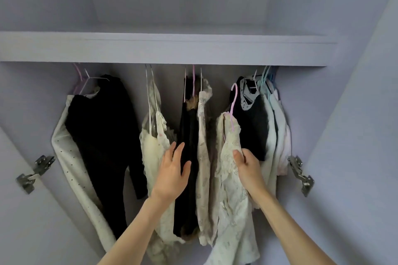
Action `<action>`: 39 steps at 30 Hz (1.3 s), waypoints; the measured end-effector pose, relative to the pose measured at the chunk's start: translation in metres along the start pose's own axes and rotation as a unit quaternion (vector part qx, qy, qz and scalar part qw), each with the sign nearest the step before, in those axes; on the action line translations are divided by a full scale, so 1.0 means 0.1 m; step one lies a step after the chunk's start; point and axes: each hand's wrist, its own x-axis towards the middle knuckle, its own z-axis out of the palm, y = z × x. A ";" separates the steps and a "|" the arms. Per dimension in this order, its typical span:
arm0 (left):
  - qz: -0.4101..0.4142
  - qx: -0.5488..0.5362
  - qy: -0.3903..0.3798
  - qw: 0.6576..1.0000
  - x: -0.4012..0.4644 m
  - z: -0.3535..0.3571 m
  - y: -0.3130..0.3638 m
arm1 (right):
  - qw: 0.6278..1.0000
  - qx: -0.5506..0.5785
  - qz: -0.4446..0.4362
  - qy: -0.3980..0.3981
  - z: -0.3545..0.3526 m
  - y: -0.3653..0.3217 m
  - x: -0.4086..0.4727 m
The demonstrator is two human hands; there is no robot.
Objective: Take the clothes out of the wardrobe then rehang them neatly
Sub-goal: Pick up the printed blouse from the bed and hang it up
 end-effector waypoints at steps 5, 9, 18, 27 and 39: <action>0.019 0.003 0.015 1.000 0.63 0.07 -0.07 | 0.999 0.010 -0.030 0.033 0.30 -0.16 0.53; -0.012 -0.021 0.019 1.000 0.96 0.21 0.03 | 0.998 0.012 -0.048 0.039 0.44 -0.30 0.97; -0.023 -0.092 -0.030 0.995 1.10 0.27 -0.24 | 0.999 0.005 -0.036 0.035 0.59 -0.39 1.75; 0.000 -0.108 -0.066 0.992 1.08 0.20 -0.40 | 0.998 -0.001 -0.025 0.053 0.67 -0.31 1.85; 0.020 -0.091 -0.185 0.978 1.11 0.04 -0.44 | 0.992 0.089 -0.029 -0.079 1.04 -0.51 1.83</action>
